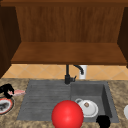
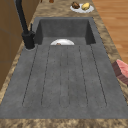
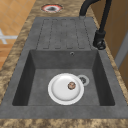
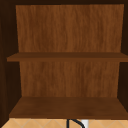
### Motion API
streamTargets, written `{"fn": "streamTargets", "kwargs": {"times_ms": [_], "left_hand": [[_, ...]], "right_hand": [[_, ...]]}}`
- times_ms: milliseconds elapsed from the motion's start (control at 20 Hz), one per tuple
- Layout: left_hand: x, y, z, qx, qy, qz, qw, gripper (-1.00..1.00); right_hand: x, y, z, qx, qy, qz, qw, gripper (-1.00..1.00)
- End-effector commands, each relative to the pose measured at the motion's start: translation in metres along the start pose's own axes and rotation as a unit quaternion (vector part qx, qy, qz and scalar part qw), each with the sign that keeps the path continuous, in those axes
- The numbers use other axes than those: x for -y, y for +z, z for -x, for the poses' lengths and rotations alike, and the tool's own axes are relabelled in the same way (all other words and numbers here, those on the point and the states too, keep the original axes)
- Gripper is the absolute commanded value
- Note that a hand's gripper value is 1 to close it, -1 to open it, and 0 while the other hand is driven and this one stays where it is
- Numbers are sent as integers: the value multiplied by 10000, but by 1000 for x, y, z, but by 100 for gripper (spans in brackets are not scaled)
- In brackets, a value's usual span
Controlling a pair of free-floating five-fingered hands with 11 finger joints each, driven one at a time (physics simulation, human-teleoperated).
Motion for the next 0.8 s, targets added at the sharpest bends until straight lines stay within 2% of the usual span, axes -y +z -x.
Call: {"fn": "streamTargets", "kwargs": {"times_ms": [0,250,750], "left_hand": [[-6,30,-7,37,-19,-108,9999,100],[-6,73,-15,41,-18,-110,9999,100],[29,176,-21,130,-115,-230,9996,100]], "right_hand": [[0,0,0,0,0,0,10000,0],[0,0,0,0,0,0,10000,0],[0,0,0,0,0,0,10000,0]]}}
